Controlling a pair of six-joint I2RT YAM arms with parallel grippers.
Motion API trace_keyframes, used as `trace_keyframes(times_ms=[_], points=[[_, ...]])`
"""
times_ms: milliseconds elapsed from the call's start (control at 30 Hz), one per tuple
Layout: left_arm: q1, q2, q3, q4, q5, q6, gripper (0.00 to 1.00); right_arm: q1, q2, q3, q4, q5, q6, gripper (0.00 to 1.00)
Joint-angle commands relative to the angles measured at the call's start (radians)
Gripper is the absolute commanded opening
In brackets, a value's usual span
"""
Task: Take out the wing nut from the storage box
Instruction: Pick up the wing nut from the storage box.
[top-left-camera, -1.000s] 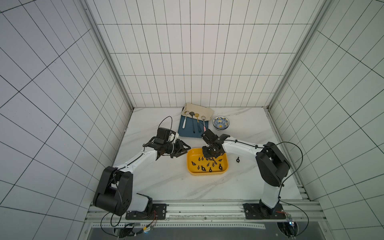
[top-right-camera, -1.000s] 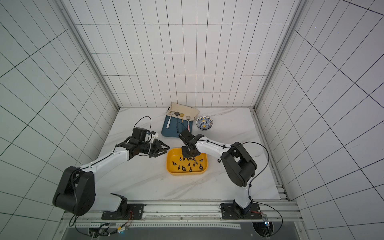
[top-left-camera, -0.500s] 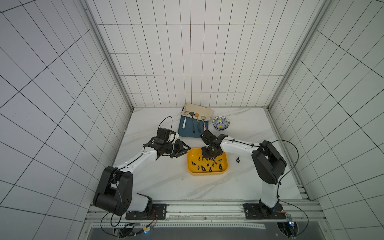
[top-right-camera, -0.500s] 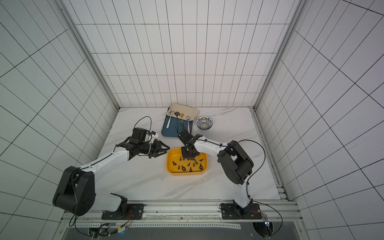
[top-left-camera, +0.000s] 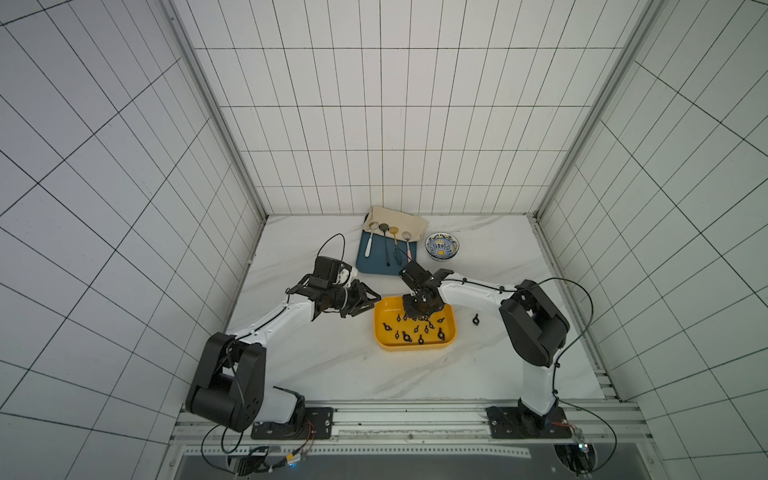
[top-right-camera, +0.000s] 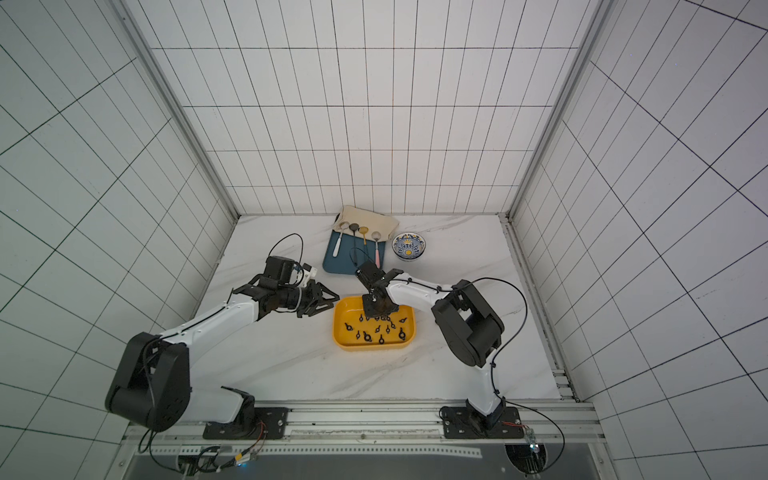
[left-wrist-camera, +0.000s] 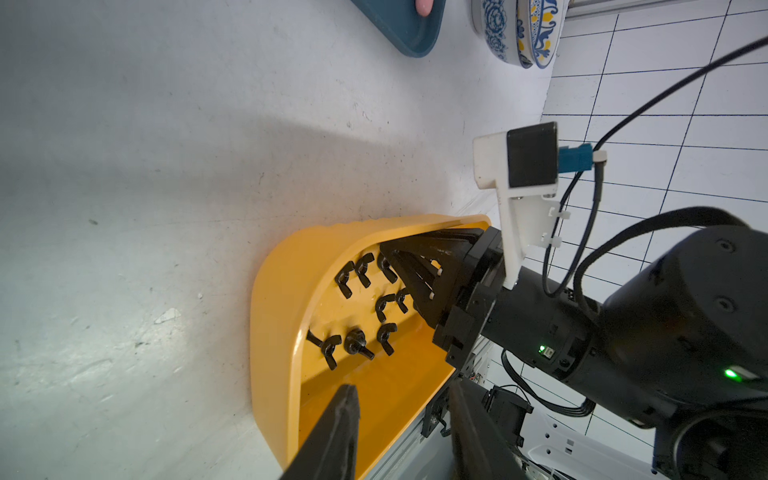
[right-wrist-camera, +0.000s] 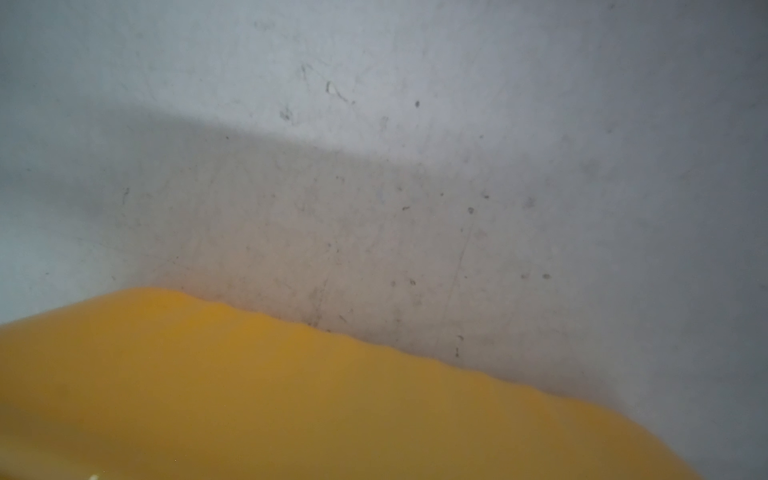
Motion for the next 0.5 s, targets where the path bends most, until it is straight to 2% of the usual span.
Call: trace_keyframes(times_ms=[0,467], points=[[0.001,-0.019,-0.007,0.011,0.006,0.02,0.39,0.004,0.012,0.039,-0.015,0.009,0.008,0.13],[0.001,-0.032,-0.005,0.008,0.001,0.01,0.39,0.005,-0.051,0.032,0.006,-0.013,0.035,0.03]])
